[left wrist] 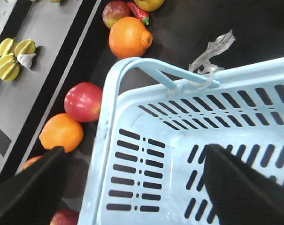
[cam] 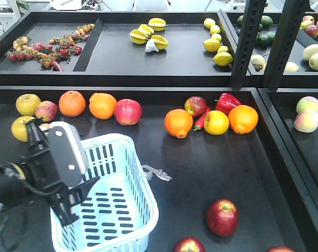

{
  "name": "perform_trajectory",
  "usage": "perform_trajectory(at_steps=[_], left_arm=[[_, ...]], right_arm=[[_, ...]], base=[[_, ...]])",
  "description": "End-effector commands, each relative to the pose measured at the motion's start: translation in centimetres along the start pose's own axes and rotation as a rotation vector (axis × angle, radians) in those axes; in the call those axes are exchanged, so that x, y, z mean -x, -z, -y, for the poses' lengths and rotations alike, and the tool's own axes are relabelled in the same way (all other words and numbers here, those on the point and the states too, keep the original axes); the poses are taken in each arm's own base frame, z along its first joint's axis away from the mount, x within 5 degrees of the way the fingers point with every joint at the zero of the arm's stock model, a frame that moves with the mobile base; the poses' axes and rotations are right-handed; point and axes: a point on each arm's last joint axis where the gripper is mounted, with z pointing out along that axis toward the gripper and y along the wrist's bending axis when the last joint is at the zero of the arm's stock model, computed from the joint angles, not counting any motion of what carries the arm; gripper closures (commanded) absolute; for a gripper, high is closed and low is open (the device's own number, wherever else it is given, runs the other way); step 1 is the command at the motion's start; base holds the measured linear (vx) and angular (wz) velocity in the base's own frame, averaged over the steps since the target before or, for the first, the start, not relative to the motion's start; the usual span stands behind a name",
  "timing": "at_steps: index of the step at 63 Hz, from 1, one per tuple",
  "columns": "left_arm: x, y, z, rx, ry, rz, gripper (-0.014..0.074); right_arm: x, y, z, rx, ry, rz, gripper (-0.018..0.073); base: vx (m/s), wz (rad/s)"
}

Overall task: Pick three apples into basket with both arms
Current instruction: 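Open the left gripper and release the basket handle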

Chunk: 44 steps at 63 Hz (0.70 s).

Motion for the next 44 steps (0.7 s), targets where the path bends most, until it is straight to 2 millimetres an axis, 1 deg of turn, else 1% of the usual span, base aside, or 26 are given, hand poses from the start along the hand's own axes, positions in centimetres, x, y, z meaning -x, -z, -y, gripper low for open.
perform_trajectory(at_steps=[1,5,12,18,29,37,44], left_arm=[[1.5,2.5,-1.2,0.07,0.088,0.102,0.0024],[1.7,3.9,-1.3,0.073,0.144,0.125,0.0024],[2.0,6.6,-1.3,0.066,0.304,0.175,0.0024],[1.7,8.4,-1.4,0.07,0.429,0.186,0.0024],[-0.2,10.4,-2.3,0.173,0.536,0.098,0.0024],[-1.6,11.6,-3.1,0.281,0.682,0.046,0.0024],[-2.3,12.8,-3.2,0.347,0.778,0.023,0.0024]], right_arm=[[0.2,0.0,0.0,0.001,0.01,0.063,0.0568],[0.2,0.0,0.0,0.001,0.01,0.063,0.0568],[0.2,0.0,0.0,0.001,0.01,0.063,0.0568],[0.2,0.0,0.0,0.001,0.01,0.063,0.0568],[0.2,0.0,0.0,0.001,0.01,0.063,0.0568],[0.2,0.0,0.0,0.001,0.01,0.063,0.0568],[0.2,0.0,0.0,0.001,0.01,0.063,0.0568]], base=[[0.0,0.0],[0.0,0.0],[0.0,0.0],[0.0,0.0],[0.0,0.0],[0.0,0.0],[0.0,0.0]])
